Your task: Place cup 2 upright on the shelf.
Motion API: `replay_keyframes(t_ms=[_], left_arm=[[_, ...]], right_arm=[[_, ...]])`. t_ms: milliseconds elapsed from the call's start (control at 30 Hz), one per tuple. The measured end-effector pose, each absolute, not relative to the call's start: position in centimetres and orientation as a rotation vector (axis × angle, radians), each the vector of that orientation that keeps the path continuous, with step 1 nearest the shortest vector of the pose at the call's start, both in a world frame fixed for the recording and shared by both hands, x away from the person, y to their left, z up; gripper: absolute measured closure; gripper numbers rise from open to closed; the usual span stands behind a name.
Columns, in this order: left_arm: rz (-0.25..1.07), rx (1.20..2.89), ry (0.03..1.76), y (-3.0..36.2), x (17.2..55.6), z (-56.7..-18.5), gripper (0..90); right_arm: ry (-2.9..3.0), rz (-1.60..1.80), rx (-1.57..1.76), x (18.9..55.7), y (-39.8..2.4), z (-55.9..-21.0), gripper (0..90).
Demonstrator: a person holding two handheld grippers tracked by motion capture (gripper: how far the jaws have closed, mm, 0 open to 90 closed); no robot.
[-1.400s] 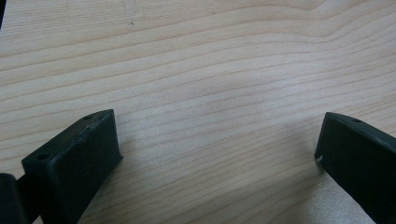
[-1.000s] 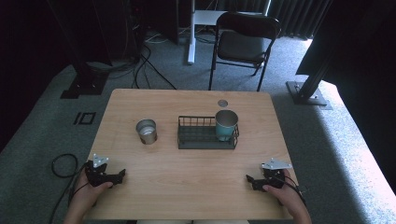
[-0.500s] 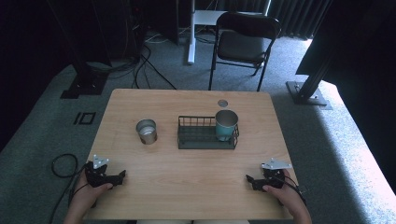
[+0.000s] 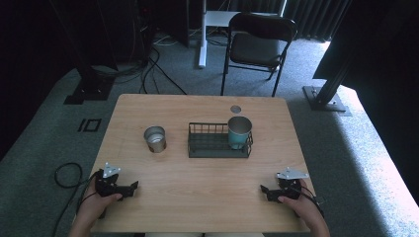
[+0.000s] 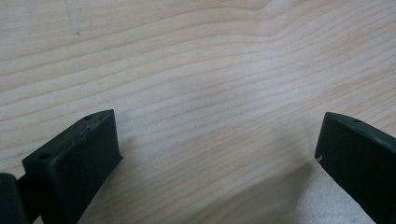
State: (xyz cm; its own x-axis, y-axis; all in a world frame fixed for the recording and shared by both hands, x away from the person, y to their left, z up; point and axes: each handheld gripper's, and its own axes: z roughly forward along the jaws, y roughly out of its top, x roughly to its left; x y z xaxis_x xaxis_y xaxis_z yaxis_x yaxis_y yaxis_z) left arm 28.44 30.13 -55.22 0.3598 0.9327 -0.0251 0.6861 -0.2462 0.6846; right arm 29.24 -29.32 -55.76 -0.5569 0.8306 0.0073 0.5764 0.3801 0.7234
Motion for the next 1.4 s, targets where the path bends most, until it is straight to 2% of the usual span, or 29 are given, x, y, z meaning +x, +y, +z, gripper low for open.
replay_keyframes(t_ms=[333,1400], left_arm=[[0.557,1.96,1.403,29.9,29.5,-54.2,0.5],[0.588,1.886,1.228,26.6,34.7,-52.3,0.5]], right_arm=[[2.287,0.984,1.225,29.2,-29.3,-55.8,11.2],[2.288,0.983,1.225,29.2,-29.3,-55.8,11.2]])
